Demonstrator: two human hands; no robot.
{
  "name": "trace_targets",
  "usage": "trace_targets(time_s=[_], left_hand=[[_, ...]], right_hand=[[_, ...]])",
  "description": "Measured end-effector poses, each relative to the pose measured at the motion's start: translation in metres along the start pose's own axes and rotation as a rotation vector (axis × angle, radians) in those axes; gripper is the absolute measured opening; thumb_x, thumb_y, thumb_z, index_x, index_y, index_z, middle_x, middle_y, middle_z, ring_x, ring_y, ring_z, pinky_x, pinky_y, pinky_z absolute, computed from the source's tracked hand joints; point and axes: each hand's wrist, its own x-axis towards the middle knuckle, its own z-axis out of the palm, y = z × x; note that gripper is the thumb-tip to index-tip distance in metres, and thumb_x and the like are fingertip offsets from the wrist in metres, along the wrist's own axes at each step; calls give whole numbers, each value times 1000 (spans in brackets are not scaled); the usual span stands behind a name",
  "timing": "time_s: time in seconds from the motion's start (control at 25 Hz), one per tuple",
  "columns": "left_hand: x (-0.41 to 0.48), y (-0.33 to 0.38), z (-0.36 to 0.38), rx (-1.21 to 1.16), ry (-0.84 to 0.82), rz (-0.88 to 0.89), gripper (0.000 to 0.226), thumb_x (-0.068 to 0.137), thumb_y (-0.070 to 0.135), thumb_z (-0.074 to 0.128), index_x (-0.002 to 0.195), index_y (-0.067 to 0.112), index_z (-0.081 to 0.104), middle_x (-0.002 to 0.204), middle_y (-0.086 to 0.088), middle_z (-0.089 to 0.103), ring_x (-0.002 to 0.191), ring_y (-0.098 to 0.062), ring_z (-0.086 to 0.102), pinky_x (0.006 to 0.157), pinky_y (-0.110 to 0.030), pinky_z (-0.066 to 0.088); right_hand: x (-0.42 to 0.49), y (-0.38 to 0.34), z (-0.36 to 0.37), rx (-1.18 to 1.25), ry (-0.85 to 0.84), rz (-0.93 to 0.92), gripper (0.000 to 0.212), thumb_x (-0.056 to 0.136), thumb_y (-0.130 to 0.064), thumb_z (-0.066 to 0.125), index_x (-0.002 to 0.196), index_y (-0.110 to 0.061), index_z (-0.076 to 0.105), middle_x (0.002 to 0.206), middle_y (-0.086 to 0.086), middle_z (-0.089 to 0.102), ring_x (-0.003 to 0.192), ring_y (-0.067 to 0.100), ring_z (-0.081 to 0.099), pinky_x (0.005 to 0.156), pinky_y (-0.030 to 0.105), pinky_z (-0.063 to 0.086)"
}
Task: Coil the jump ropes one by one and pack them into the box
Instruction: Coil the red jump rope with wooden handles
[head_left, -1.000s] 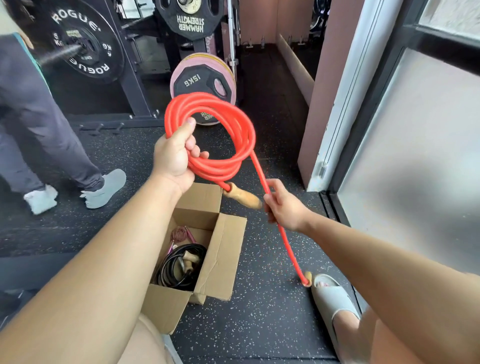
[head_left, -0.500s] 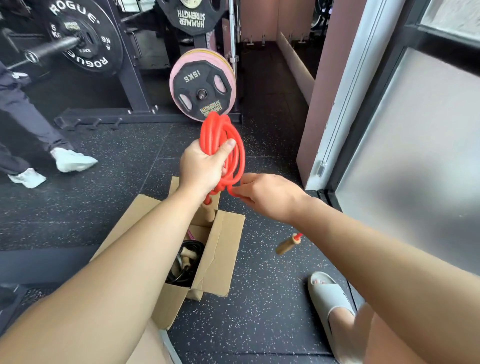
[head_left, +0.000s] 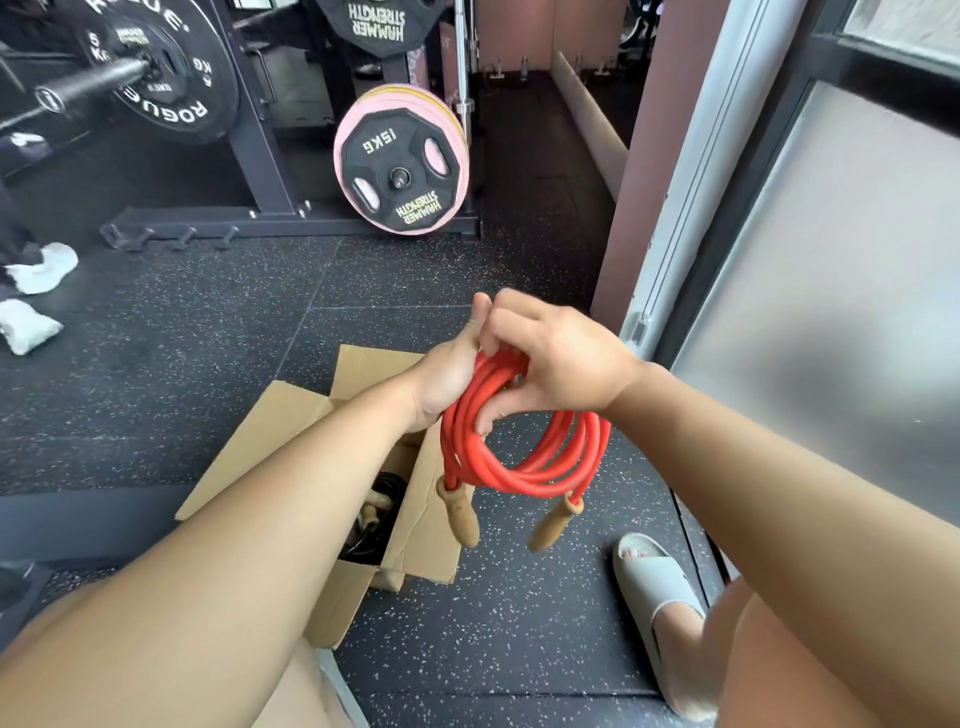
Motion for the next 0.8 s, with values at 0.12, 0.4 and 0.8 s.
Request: trace_targets(time_s=[0.12,0.4,0.8], left_hand=[[-5,5,-1,-104,-247,-54,88,53,96,32,55,14,62,49,-12,52,39,-22,51,42,-27,46],[-6,8,-11,-7,-347,-47,25,76,18,78,56,17,64,54,-4,55,48,-14,52,51,-24,48],[-13,8,-42,-247,-265,-38,34,62,17,70,91,8,56,48,3,44,38,-11,45,43,-23,43]], right_hand=[[3,4,-8,110,30,71,71,53,-60,89,84,-8,52,86,-3,46,70,11,41,60,25,42],[-4,24,5,101,29,124,44,72,-37,89,85,-6,59,88,5,50,70,11,41,64,15,36],[-49,57,7,655,-270,691,60,80,-54,78,126,-22,56,115,-3,69,101,9,66,102,49,49]])
